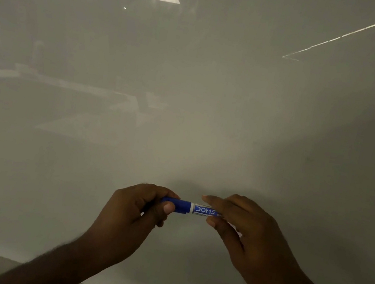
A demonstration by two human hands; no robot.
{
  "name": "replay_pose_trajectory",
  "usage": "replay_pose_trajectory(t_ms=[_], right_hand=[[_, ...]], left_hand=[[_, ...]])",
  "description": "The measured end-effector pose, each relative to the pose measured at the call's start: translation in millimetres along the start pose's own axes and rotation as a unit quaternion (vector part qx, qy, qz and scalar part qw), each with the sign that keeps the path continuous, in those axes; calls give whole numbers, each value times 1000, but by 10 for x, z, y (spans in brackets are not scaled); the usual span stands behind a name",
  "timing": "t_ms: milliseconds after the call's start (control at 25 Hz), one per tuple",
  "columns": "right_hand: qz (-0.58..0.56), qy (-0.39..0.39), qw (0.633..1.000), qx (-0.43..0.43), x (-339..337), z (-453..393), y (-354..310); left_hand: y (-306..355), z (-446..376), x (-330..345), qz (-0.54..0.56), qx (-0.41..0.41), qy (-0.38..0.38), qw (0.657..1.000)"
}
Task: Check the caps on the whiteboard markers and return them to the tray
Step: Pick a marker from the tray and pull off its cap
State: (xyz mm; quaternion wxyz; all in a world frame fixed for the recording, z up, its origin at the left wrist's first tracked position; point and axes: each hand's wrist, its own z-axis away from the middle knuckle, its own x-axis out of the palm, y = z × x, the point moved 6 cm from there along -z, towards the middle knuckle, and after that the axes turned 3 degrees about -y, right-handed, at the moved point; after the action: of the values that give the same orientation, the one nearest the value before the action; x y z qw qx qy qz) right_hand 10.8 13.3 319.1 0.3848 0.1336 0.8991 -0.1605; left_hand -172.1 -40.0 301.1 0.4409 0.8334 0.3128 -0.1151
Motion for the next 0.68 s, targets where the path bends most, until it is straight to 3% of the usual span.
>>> replay_pose_trajectory(t_ms=[120,480,680], right_hand=[[-87,-27,993,73,182,56,173],[-188,-76,967,152,983,334,489],[-163,-138,954,208,1703,791,719]], left_hand=[[-158,-3,30,-23,4,8,1000],[-806,164,294,-155,90,-78,981],[-1486,456,547,-195,45,-111,973]])
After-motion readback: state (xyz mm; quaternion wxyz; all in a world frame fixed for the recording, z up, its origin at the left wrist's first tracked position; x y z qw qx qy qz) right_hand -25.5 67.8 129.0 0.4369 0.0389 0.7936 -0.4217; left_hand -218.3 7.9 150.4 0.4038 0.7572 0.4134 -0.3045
